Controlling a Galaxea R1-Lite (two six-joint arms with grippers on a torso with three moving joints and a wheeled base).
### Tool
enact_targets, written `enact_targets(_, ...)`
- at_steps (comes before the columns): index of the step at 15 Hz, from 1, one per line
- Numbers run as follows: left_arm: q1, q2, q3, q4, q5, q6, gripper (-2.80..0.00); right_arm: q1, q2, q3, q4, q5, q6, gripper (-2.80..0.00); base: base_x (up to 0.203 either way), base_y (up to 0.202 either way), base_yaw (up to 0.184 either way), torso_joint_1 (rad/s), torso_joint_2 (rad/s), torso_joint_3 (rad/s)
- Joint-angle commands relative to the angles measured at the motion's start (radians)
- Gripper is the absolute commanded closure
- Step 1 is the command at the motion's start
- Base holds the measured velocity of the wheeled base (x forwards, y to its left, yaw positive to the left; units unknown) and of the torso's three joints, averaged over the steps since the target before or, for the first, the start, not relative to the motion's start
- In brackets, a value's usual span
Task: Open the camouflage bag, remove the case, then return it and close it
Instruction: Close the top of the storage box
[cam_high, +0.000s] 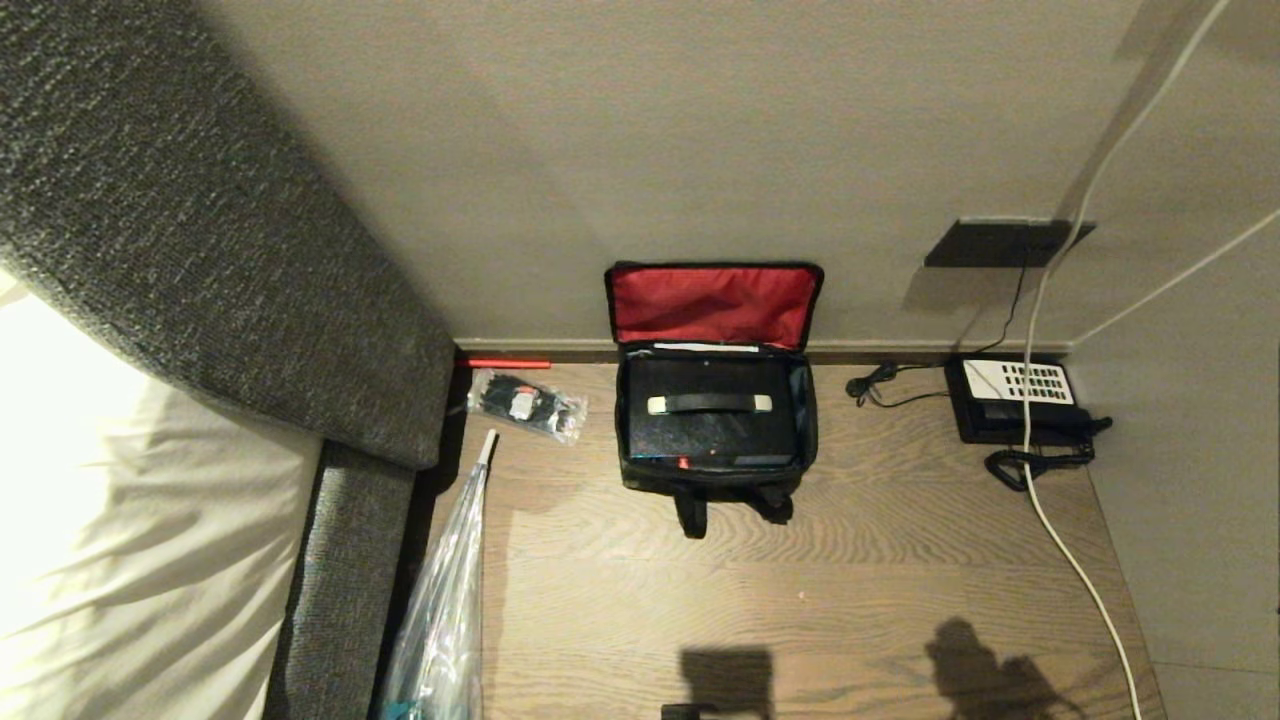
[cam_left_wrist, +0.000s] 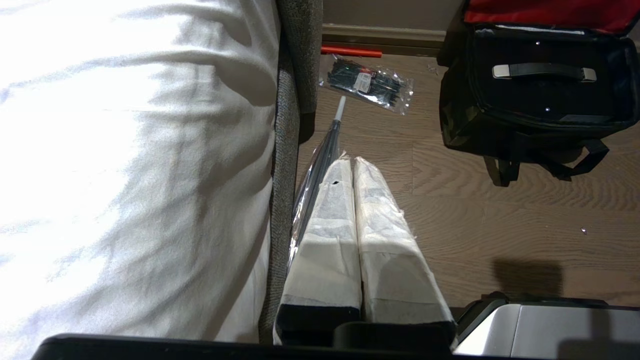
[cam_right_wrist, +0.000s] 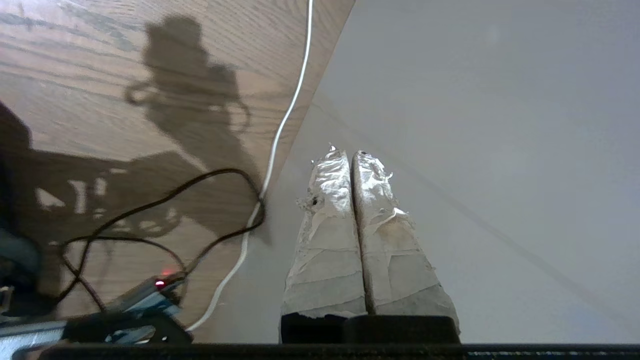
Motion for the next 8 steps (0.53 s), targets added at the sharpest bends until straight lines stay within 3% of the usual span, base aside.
enact_targets(1,0.0,0.0,0.0,0.0,0.0,-0.001,0.0,-0.061,-0.118,0.013,0.016,0.039,0.002,0.0,0.0,0.0,0.0,0.0,0.0,0.0)
enact_targets(4,0.0,0.0,0.0,0.0,0.0,-0.001,0.0,-0.202,-0.289,0.037,0.026,0.227,0.033,0.0,0.0,0.0,0.0,0.0,0.0,0.0)
enact_targets(6,0.0,0.0,0.0,0.0,0.0,-0.001,0.0,-0.268,-0.376,0.047,0.056,0.351,0.152,0.0,0.0,0.0,0.0,0.0,0.0,0.0)
enact_targets(8,0.0,-0.001,0.0,0.0,0.0,-0.001,0.0,-0.306,-0.434,0.044,0.14,0.398,0.219,0.0,0.0,0.0,0.0,0.0,0.0,0.0)
